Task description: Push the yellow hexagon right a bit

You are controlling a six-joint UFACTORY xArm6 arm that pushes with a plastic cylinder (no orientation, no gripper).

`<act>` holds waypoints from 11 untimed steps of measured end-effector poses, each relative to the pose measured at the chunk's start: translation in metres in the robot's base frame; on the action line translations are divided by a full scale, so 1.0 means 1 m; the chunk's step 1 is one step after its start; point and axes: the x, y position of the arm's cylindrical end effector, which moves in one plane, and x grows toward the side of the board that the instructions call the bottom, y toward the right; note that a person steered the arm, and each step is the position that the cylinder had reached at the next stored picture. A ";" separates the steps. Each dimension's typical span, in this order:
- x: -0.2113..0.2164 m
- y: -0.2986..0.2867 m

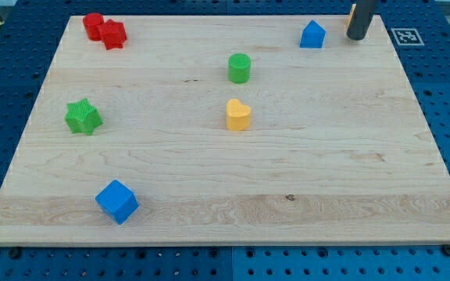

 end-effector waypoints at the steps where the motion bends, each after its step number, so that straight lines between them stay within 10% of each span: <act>1: -0.015 -0.006; 11: -0.057 0.003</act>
